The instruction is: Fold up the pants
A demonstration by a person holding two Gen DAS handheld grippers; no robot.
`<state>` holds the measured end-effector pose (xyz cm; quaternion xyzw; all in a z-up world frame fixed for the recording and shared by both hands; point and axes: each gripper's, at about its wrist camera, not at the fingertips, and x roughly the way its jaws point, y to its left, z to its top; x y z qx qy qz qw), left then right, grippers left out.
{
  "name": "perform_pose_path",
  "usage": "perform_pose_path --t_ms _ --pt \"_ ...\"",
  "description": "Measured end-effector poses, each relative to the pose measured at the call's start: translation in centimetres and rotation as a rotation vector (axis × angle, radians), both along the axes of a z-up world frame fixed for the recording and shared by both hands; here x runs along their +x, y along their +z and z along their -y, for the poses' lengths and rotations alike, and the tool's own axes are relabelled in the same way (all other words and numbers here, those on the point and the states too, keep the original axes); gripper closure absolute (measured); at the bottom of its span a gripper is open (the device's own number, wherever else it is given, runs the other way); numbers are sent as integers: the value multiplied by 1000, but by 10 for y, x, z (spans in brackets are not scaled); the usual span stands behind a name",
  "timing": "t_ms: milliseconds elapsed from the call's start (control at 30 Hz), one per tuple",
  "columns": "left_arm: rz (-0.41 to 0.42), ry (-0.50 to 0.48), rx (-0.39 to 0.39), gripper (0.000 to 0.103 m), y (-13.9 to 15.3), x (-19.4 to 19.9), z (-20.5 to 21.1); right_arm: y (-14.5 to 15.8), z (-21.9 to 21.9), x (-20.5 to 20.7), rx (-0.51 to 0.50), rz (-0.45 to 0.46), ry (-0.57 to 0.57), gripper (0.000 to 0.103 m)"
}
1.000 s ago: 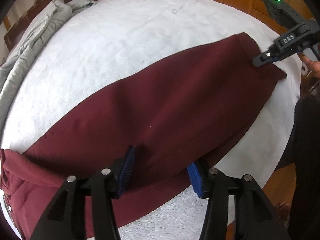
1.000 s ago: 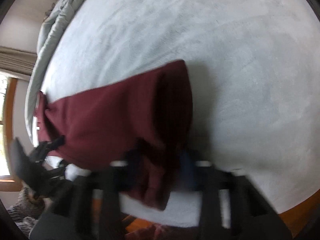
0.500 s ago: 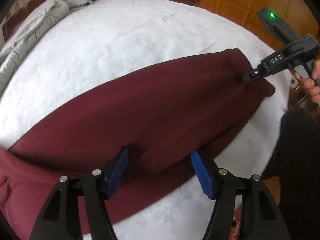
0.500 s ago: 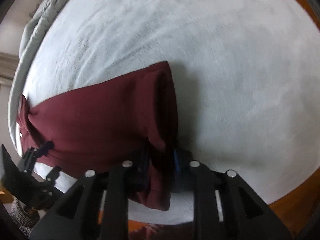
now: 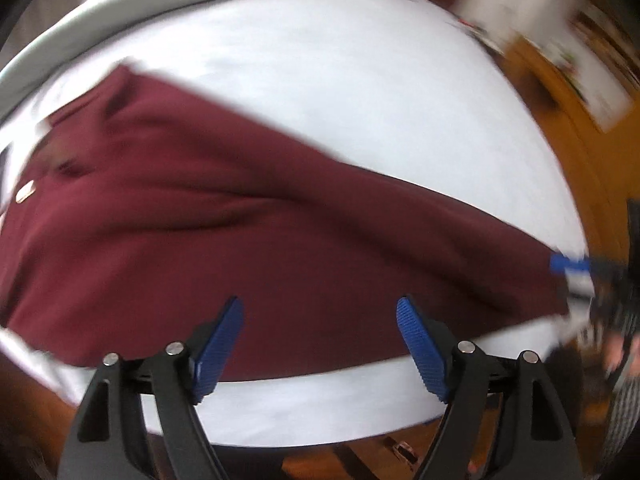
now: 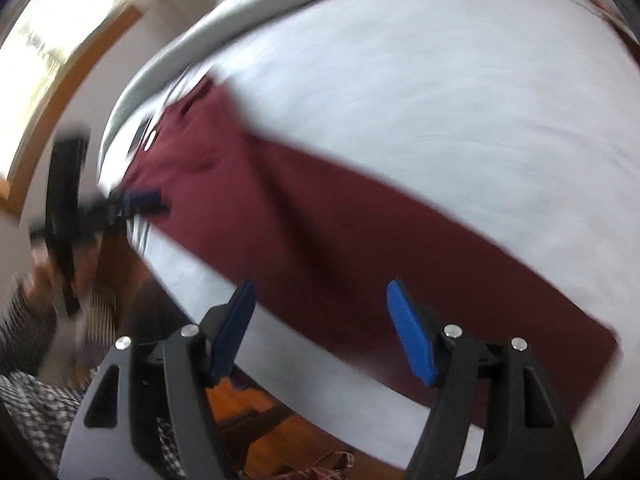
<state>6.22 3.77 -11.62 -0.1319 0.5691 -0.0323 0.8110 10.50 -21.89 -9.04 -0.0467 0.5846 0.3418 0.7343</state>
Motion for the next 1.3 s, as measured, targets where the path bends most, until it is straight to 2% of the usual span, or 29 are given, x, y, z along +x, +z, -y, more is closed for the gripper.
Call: perform_pose_path --t_ms 100,200,267,300,333,367,467,567,700,800,967,1067,1167,1300 --pt "-9 72 -11 23 0 -4 -40 -27 -49 1 -35 -13 89 35" --pt "-12 108 -45 23 -1 -6 -61 -48 -69 9 -92 -30 106 39" --pt "-19 110 -51 23 -2 0 -70 -57 -63 14 -126 -27 116 62" --pt "-24 105 -45 23 -3 4 -78 -61 -62 15 -145 -27 111 68" --pt "-26 98 -44 22 -2 6 -78 -65 -63 16 -157 -29 100 84" --pt "-28 90 -48 21 -1 9 -82 -67 -62 18 -170 -30 89 94" --pt "-37 75 -47 20 -3 24 -76 -67 -55 21 -134 -31 55 96" --pt "-27 55 -47 19 5 40 -77 -61 -49 15 -99 -22 75 97" --pt "-41 68 -3 17 13 66 -76 -52 -48 -5 -57 -8 124 97" --pt "-81 80 27 15 13 100 -77 -64 -49 -15 -60 -33 138 97" --pt "-255 131 105 13 -7 165 -85 -86 -44 -11 -38 -92 83 96" --pt "-400 199 128 13 -34 198 -103 -88 -41 -11 -18 -107 71 96" --pt "-480 267 142 13 -50 216 -119 -85 -35 -8 -17 -103 78 96" --pt "-520 281 146 13 -61 232 -120 -85 -27 -7 -4 -109 72 96"
